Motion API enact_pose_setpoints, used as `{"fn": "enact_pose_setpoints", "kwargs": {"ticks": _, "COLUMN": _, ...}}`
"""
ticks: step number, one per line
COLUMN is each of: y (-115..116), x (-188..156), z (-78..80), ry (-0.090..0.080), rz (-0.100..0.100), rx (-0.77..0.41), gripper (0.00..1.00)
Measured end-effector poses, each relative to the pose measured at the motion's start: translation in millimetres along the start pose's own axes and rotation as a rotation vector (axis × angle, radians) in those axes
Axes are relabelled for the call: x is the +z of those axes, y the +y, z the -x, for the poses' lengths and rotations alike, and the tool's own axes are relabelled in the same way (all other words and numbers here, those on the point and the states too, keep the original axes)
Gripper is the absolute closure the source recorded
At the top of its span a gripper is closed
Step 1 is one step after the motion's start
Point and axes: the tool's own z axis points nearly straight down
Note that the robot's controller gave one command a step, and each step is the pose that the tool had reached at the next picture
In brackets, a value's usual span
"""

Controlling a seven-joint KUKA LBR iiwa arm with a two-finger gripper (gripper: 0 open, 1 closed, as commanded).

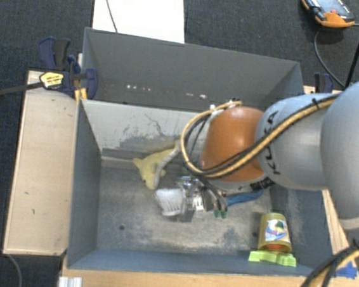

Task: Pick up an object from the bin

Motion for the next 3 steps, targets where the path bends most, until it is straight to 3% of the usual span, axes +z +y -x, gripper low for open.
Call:
{"fn": "enact_pose_setpoints", "kwargs": {"ticks": 1, "y": 0, "x": 0, "z": 0.0, "ry": 0.000, "rz": 0.000, "rx": 0.002, "gripper": 1.00}}
{"fn": "enact_pose_setpoints", "kwargs": {"ticks": 2, "y": 8, "x": -42, "z": 6.2, "ry": 0.010, "rz": -0.002, "rx": -0.007, "gripper": 1.00}}
{"fn": "enact_pose_setpoints", "kwargs": {"ticks": 3, "y": 24, "x": -102, "z": 12.4, "ry": 0.004, "rz": -0.002, "rx": -0.007, "gripper": 1.00}}
